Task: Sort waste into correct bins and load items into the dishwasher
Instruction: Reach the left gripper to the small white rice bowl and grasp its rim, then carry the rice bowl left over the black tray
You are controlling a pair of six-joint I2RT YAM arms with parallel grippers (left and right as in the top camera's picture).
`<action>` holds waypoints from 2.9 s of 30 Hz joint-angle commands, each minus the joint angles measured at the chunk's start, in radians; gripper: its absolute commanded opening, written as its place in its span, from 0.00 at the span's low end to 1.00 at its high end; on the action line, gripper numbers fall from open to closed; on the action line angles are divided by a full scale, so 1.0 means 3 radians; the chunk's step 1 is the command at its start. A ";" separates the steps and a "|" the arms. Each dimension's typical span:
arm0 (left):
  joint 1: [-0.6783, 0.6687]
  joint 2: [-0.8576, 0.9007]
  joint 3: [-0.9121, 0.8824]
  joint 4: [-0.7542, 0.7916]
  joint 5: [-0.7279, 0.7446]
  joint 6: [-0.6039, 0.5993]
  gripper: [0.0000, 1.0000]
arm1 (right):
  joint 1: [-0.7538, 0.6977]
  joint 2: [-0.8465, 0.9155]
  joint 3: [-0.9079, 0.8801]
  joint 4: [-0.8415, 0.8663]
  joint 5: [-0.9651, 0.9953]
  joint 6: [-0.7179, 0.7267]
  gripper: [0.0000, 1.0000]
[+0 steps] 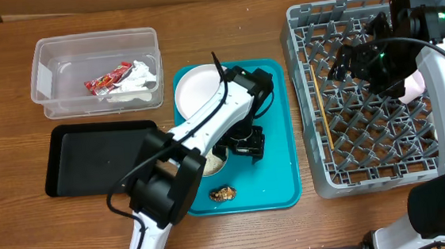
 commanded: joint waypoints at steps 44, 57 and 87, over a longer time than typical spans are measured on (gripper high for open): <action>0.0270 -0.0703 0.0019 -0.0122 -0.1025 -0.0182 0.04 | 0.0009 -0.0095 -0.0011 -0.0022 0.0013 -0.0004 1.00; 0.0875 -0.1390 0.0010 -0.0128 -0.0765 0.0102 0.05 | 0.0009 -0.0095 -0.0011 -0.0033 0.0064 -0.0004 1.00; 0.3141 -0.1447 -0.1293 0.0568 0.2063 0.2332 0.04 | 0.0009 -0.0095 -0.0011 -0.0046 0.0098 -0.0003 1.00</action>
